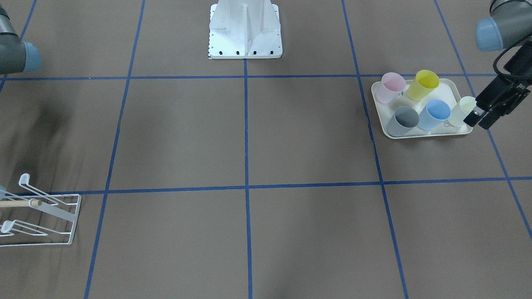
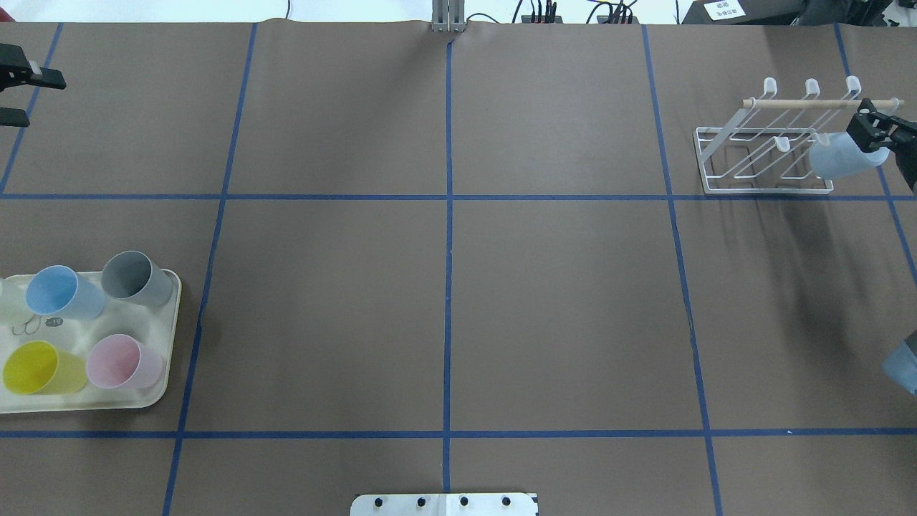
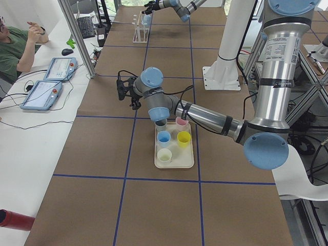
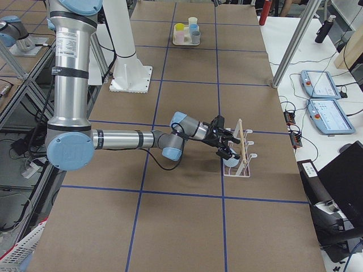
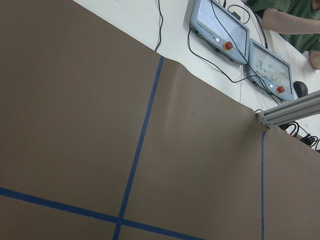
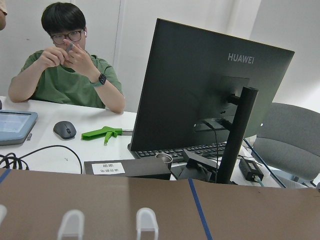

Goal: Transfer IKEA cup to right arm and place on rack

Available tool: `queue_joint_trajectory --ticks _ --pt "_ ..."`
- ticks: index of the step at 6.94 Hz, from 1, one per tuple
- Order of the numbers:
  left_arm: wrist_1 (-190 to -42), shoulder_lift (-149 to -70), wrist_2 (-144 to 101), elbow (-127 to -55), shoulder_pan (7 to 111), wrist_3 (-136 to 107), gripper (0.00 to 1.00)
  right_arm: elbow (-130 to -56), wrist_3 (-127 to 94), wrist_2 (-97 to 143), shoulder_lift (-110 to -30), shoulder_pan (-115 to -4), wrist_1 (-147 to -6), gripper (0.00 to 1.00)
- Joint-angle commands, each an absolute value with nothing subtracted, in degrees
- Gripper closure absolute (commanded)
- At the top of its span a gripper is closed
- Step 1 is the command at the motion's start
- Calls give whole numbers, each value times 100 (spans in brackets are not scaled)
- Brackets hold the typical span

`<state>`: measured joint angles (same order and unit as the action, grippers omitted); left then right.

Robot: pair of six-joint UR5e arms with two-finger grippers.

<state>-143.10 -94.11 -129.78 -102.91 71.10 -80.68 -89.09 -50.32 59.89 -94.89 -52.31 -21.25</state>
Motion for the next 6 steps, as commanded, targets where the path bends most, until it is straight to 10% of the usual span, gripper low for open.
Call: queue_joint_trajectory --ticks 1,6 --pt "-14317 -9404 -12981 -10301 7119 -8060 0 -9200 -5045 6020 -9571 -5247 -2101 0" --pt "-14169 -8239 -12946 -10554 7032 -6548 0 -10700 -7176 7702 -10157 -5265 -2118 1"
